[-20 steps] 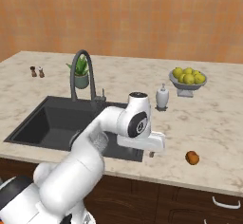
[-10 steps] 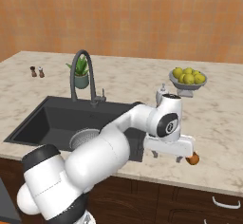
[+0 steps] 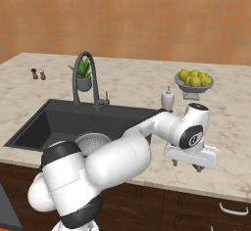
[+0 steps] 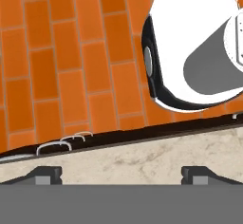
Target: Put the colander in the sink, put the peach in the colander, and turn on the sink faucet and pour water over the colander.
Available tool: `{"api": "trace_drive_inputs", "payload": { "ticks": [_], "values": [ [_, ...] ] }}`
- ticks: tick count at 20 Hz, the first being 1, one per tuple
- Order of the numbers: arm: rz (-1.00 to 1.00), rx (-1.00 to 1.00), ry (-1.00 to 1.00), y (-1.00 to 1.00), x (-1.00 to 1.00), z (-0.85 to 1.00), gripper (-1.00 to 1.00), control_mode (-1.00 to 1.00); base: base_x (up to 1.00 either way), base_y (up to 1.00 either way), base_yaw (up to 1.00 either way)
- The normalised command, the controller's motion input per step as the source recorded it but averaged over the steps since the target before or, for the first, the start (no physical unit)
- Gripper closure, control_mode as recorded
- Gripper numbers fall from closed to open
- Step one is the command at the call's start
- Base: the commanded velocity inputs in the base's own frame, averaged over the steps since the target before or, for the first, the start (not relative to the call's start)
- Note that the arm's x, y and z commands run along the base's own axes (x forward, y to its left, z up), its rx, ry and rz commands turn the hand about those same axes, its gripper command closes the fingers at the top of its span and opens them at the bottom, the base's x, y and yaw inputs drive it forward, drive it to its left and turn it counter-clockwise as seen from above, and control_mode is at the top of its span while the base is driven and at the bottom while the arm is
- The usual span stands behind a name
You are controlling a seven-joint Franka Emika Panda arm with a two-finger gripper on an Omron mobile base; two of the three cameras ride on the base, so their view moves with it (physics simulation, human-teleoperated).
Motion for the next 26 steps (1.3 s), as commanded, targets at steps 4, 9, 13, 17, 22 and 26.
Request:
{"api": "trace_drive_inputs", "payload": {
  "ticks": [4,9,13,17,22,26],
  "values": [
    [0.0,0.0,-0.04,-0.05,0.28,-0.24,-1.0,-1.0,0.0,0.0,0.0],
    [0.0,0.0,0.0,-0.02,0.34,-0.26,-1.0,-1.0,0.0,0.0,0.0],
    [0.0,0.0,0.0,-0.25,0.22,-0.27,-1.0,-1.0,0.0,0.0,0.0],
    [-0.01,0.0,0.0,-0.38,0.16,-0.23,-1.0,-1.0,0.0,0.0,0.0],
    [-0.01,0.0,-0.04,-0.05,0.26,-0.12,-1.0,-1.0,0.0,0.0,0.0],
    [-0.01,0.0,-0.04,-0.03,0.27,-0.15,-1.0,-1.0,0.0,0.0,0.0]
  ]
}}
